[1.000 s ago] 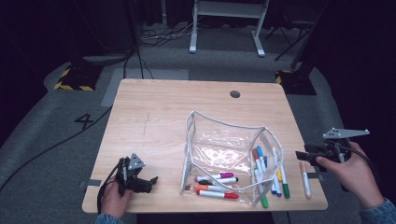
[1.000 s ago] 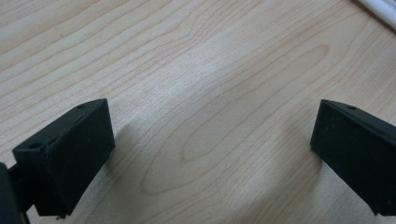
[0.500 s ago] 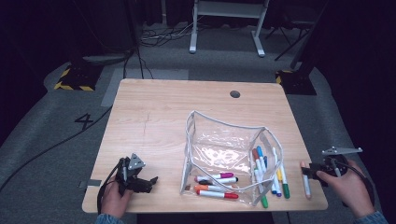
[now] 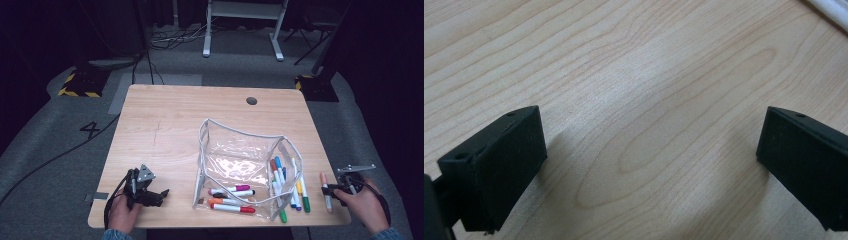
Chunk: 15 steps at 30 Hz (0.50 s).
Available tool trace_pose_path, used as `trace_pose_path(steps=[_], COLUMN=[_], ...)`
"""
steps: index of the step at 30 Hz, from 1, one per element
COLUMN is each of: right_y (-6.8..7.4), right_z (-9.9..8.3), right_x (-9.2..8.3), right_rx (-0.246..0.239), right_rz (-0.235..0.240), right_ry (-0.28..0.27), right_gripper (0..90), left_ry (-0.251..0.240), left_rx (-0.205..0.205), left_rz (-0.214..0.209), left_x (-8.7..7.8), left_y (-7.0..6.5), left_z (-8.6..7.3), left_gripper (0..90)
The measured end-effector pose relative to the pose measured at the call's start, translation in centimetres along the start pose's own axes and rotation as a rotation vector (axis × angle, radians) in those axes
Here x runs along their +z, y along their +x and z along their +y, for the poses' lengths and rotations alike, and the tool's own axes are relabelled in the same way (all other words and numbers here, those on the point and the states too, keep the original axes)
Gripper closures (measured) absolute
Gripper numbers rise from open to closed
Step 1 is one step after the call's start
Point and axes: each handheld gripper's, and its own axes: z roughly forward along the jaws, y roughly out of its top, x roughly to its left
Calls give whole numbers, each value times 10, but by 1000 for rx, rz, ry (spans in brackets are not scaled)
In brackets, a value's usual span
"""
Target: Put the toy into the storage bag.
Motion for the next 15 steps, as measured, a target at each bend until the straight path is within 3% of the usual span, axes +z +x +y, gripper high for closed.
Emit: trace_pose_path(steps=[6, 10, 15], right_y=[3, 3, 4], right_z=[3, 4, 6], right_x=[6, 7, 1], right_rx=[4, 25, 30], right_rz=[-28, -46, -24], right_ry=[18, 16, -14], right_gripper=[764, 772, 772], left_ry=[0, -1, 0], left_rx=[0, -1, 0], left_rz=[0, 0, 0], left_x=[0, 0, 0], left_y=[0, 0, 0], left_z=[0, 0, 0], left_gripper=[0, 0, 0])
